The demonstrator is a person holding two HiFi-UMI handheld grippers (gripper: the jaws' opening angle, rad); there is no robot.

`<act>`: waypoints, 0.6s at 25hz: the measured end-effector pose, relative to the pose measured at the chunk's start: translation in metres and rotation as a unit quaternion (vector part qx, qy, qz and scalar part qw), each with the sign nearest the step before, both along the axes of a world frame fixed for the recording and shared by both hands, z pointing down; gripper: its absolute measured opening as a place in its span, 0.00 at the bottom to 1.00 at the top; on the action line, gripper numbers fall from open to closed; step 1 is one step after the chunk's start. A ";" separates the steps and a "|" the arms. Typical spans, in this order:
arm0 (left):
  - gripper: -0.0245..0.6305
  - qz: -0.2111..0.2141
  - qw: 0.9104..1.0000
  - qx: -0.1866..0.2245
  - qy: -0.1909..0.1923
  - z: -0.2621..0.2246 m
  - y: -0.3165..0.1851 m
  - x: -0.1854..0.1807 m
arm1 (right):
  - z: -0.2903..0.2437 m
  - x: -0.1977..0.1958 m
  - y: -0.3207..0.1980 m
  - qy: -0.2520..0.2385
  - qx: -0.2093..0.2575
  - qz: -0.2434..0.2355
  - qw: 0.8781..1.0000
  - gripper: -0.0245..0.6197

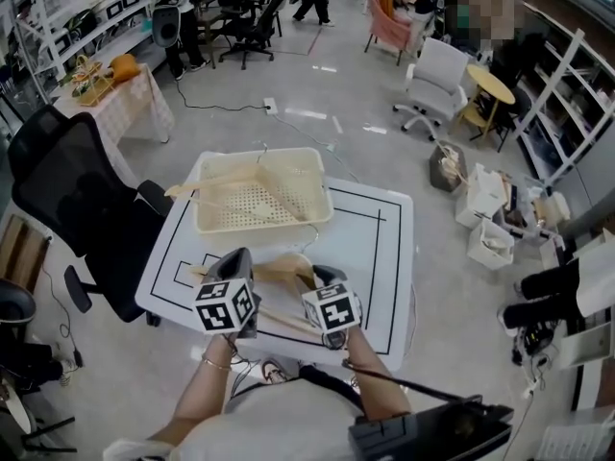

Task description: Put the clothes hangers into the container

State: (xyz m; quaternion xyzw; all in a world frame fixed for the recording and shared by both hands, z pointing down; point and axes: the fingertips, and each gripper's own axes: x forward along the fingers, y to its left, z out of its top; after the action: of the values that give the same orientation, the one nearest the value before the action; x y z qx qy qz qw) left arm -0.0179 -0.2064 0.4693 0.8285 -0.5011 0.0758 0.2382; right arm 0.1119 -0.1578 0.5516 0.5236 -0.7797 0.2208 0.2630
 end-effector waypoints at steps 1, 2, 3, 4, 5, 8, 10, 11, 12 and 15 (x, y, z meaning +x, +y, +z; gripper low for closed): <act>0.05 0.000 1.000 0.004 0.001 -0.003 -0.001 -0.001 | -0.006 -0.002 -0.002 0.000 0.006 -0.003 1.000 0.31; 0.05 -0.001 1.000 0.007 0.002 -0.006 -0.001 -0.003 | -0.011 -0.004 -0.003 0.000 0.011 -0.005 1.000 0.31; 0.05 -0.002 1.000 0.009 0.003 -0.008 0.000 -0.004 | -0.016 -0.005 -0.005 -0.001 0.015 -0.007 1.000 0.31; 0.05 -0.003 1.000 0.011 0.004 -0.010 0.000 -0.005 | -0.021 -0.005 -0.006 -0.002 0.019 -0.008 1.000 0.31; 0.05 -0.004 1.000 0.013 0.005 -0.012 0.000 -0.006 | -0.025 -0.005 -0.008 -0.003 0.024 -0.010 1.000 0.31; 0.05 -0.010 1.000 0.023 0.008 -0.022 -0.003 -0.011 | -0.042 -0.006 -0.018 0.001 0.041 -0.013 0.999 0.31; 0.05 -0.014 0.999 0.032 0.011 -0.031 -0.006 -0.016 | -0.054 -0.007 -0.028 0.005 0.052 -0.016 0.998 0.31; 0.05 -0.016 0.999 0.036 0.014 -0.037 -0.008 -0.018 | -0.061 -0.008 -0.033 0.007 0.058 -0.016 0.998 0.31; 0.05 -0.017 0.999 0.040 0.017 -0.042 -0.010 -0.020 | -0.068 -0.008 -0.039 0.010 0.063 -0.015 0.998 0.31; 0.05 -0.021 0.998 0.052 0.024 -0.061 -0.017 -0.025 | -0.085 -0.007 -0.055 0.016 0.072 -0.010 0.997 0.31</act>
State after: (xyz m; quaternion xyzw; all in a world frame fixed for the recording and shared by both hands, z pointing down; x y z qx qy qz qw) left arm -0.0427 -0.2231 0.4078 0.8306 -0.5160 0.0250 0.2079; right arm 0.1052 -0.2130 0.4664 0.5370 -0.7943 0.1528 0.2396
